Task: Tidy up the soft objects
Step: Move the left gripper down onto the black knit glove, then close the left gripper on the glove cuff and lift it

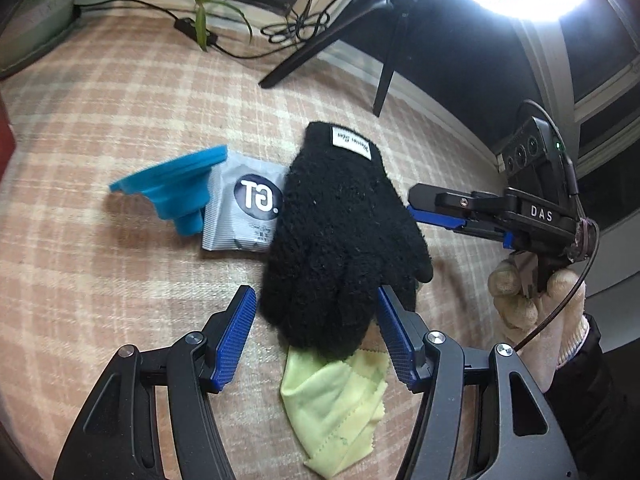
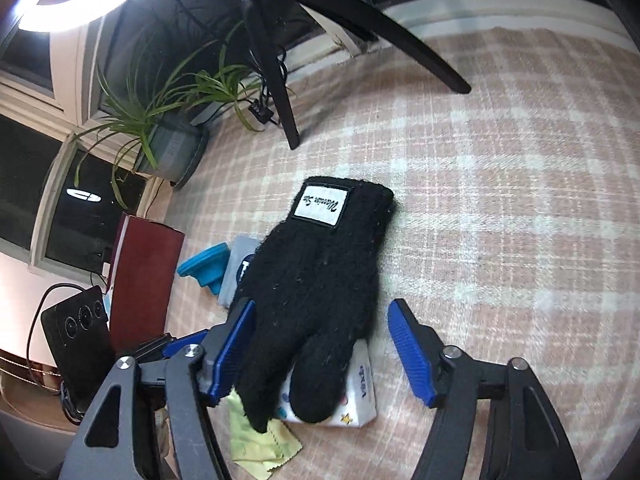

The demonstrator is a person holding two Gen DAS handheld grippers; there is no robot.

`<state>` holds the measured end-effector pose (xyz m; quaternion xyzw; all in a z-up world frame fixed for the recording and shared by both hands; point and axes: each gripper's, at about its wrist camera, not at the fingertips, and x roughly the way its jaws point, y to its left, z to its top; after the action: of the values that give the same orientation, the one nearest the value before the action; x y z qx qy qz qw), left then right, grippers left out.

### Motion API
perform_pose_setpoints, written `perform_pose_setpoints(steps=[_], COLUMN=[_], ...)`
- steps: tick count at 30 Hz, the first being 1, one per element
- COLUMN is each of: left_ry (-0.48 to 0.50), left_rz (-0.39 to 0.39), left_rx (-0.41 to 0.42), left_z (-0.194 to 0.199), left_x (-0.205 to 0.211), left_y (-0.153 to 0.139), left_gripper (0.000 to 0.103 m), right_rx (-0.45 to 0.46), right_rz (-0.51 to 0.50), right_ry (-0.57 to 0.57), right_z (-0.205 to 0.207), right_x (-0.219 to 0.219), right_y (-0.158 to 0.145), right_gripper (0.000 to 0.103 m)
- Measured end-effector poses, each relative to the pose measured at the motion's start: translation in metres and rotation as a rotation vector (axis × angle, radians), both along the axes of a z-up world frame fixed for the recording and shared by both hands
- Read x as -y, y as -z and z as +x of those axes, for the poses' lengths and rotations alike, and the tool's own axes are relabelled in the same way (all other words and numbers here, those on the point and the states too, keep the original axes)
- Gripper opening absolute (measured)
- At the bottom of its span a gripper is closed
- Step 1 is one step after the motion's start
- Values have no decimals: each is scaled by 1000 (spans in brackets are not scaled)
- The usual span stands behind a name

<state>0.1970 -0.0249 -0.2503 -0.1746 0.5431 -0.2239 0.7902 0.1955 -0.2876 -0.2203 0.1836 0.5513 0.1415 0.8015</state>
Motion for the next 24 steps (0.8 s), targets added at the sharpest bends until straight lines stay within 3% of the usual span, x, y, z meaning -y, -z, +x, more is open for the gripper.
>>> perform_pose_setpoints(steps=[5, 7, 19, 22, 24], left_ry=[18, 16, 18, 11, 16], left_rz=[9, 9, -5, -13, -12], left_rx=[-18, -26, -27, -25, -25], left_z=[5, 8, 20, 21, 21], left_x=[5, 5, 16, 19, 22], left_y=[7, 10, 16, 18, 19], left_gripper=[61, 61, 59, 50, 38], right_rx=[-15, -19, -22, -20, -15], right_rz=[-3, 4, -18, -25, -30], right_ry=[-19, -23, -34, -38, -40], right_z=[9, 11, 14, 14, 13], right_x=[-5, -7, -18, -20, -23], right_y=[9, 11, 17, 17, 18], right_gripper=[59, 52, 38, 34, 31])
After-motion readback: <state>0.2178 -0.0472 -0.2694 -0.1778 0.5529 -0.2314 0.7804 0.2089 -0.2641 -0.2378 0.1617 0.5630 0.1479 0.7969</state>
